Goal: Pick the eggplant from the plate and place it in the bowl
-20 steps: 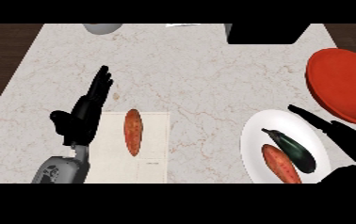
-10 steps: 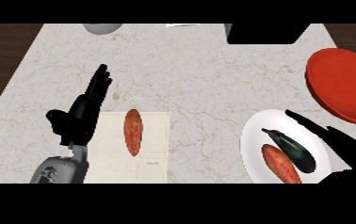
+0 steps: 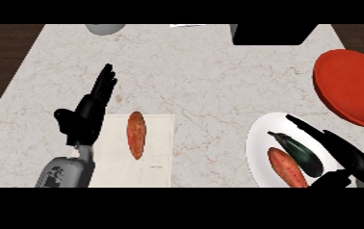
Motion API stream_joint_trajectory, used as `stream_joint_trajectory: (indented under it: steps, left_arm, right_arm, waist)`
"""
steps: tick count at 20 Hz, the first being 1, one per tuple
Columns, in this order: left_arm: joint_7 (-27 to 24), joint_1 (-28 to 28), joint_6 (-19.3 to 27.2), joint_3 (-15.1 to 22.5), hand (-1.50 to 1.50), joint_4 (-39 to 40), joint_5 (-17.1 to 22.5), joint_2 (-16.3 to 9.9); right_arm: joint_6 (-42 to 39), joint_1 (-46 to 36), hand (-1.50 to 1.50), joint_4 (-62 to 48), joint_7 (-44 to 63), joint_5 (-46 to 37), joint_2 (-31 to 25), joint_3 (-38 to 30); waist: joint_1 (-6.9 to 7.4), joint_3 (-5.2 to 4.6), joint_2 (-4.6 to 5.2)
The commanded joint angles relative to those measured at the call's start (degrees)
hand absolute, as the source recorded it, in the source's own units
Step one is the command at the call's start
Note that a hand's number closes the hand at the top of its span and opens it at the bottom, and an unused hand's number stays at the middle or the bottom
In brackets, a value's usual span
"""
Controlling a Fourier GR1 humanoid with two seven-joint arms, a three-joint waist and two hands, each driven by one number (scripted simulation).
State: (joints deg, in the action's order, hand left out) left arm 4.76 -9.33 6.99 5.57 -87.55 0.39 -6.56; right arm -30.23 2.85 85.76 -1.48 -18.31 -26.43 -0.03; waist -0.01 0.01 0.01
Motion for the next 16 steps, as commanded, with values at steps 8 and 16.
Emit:
stream_joint_trajectory:
  steps: [8,16]
  left_arm:
    - [1.55,0.40,-0.50,-0.59,0.00,-1.39,-1.66,1.21]
    - [-1.14,-1.00,-0.92,-1.61,0.00,1.84,-3.17,3.03]
  right_arm:
    - [7.77,-3.82,-1.50,-10.82,-6.52,-14.41,0.28,0.93]
    - [6.68,-5.63,-1.50,-16.89,-11.08,-18.26,1.88,1.22]
  waist:
    - [0.19,0.01,-0.01]
    - [-0.06,-0.01,0.01]
